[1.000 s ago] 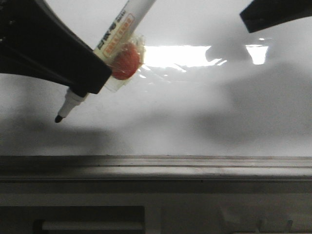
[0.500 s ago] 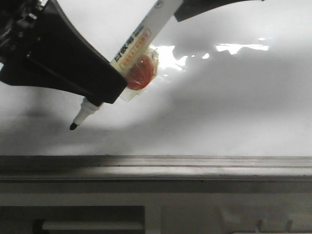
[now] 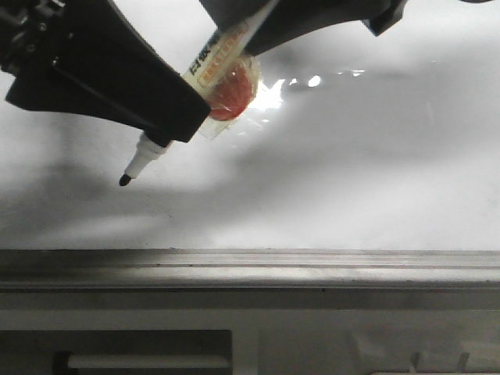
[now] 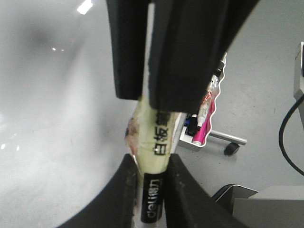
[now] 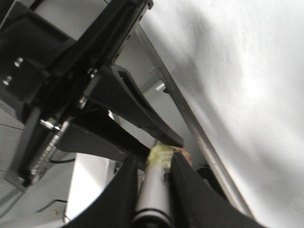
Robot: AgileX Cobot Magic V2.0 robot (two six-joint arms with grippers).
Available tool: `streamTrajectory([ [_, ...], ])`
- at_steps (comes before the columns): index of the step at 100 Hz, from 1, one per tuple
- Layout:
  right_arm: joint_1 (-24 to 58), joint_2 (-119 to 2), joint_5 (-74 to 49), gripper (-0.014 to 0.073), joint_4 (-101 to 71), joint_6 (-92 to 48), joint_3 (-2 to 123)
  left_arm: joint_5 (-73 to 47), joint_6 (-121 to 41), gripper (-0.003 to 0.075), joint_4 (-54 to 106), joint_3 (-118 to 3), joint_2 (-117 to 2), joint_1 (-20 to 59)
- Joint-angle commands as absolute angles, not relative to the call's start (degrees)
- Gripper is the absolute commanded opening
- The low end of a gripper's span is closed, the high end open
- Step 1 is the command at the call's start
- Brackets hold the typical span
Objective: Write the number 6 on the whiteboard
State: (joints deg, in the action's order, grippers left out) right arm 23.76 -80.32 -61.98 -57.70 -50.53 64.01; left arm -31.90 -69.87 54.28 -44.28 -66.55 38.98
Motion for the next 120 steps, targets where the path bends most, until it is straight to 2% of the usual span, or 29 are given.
streamTrajectory([
  [1,23.89,-78.93,-64.21,-0.0058,-61.95,-52.18,65.83,-30.16,-69.54,-0.0019,56.48,-46.45,-65.73,39.58],
  [7,23.89,-78.93,-64.46,-0.0060,-61.82,-52.18,65.83,-30.30,-69.64,-0.0009,56.48,-46.45,-65.73,39.58],
  [17,23.89,-78.93,-64.11,-0.0053,-61.52,-52.18,65.83,-30.60,-70.04,0.0097,56.36,-46.45,-65.73,39.58],
  [22,23.89,-78.93,-63.90,-0.0053,-61.39,-52.18,65.83,-30.60,-70.04,0.0185,56.36,-46.67,-65.73,39.58],
  [32,23.89,-78.81,-62.93,-0.0053,-60.29,-52.18,65.83,-30.60,-69.83,0.0444,56.72,-47.49,-65.59,38.90],
  [37,23.89,-78.69,-62.61,-0.0053,-60.18,-52.18,65.83,-30.70,-69.83,0.0536,57.23,-47.91,-65.10,38.07],
  [42,23.89,-78.03,-61.70,-0.0053,-59.97,-52.18,65.43,-31.02,-69.56,0.0581,58.03,-48.32,-64.07,36.82],
  [62,23.89,-69.43,-51.14,-0.0053,-59.88,-52.18,60.03,-33.66,-67.78,0.0557,61.66,-48.06,-56.05,27.62],
  [86,23.89,-57.48,-32.32,-0.0053,-59.88,-52.18,52.06,-33.37,-66.93,0.0449,62.63,-43.57,-46.18,12.99],
  [102,23.89,-56.35,-24.72,-0.0053,-59.59,-52.18,51.36,-33.50,-66.93,0.0418,62.63,-40.85,-43.11,6.01],
  [120,23.89,-58.78,-17.87,-0.0053,-59.59,-52.18,51.36,-34.02,-66.93,0.0418,63.20,-40.73,-42.74,3.97],
])
